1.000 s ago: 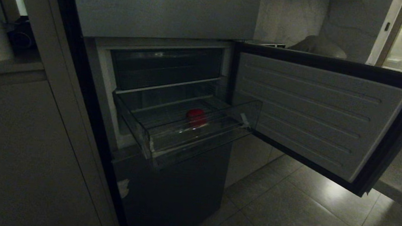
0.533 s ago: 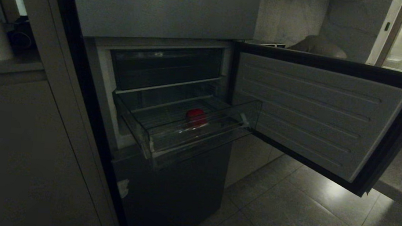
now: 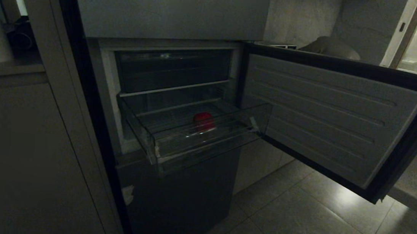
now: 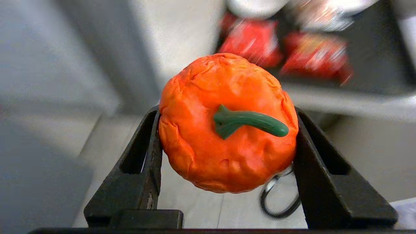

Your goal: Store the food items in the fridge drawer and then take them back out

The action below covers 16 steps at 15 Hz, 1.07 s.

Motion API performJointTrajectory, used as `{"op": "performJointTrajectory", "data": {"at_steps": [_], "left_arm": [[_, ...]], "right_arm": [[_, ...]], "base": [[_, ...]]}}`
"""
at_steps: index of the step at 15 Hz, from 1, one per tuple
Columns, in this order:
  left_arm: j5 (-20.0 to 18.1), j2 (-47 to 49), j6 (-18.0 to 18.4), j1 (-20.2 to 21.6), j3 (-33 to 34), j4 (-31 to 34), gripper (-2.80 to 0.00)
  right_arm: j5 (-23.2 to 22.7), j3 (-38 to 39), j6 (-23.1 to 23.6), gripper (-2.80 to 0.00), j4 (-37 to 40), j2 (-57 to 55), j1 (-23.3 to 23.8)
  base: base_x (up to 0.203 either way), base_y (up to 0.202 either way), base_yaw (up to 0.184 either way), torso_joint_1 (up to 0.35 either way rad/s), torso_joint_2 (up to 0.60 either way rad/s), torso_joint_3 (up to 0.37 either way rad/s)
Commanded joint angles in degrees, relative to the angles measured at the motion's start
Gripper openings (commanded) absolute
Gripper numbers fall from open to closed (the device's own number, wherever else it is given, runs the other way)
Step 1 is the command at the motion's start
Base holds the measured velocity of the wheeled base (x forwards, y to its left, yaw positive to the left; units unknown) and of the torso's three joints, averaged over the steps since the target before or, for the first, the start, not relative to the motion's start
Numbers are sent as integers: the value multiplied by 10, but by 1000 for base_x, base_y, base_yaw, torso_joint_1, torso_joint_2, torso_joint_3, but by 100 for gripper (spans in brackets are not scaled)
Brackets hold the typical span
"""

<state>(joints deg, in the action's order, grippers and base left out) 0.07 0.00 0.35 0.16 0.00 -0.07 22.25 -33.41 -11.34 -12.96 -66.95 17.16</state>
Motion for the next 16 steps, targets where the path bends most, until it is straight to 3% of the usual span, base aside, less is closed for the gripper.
{"op": "performJointTrajectory", "data": {"at_steps": [1, 7, 12, 16], "left_arm": [[0, 0, 0, 0, 0, 0, -280], [0, 0, 0, 0, 0, 0, -280], [0, 0, 0, 0, 0, 0, -280], [0, 0, 0, 0, 0, 0, -280]], "right_arm": [[-13, -48, 8, -280, -7, -83, 78], [-122, -150, 44, -280, -10, -187, 274], [-159, -191, 46, -280, -30, -256, 325], [-242, -246, 44, -280, -136, -389, 364]], "base": [[0, 0, 0, 0, 0, 0], [0, 0, 0, 0, 0, 0], [0, 0, 0, 0, 0, 0], [0, 0, 0, 0, 0, 0]]}}
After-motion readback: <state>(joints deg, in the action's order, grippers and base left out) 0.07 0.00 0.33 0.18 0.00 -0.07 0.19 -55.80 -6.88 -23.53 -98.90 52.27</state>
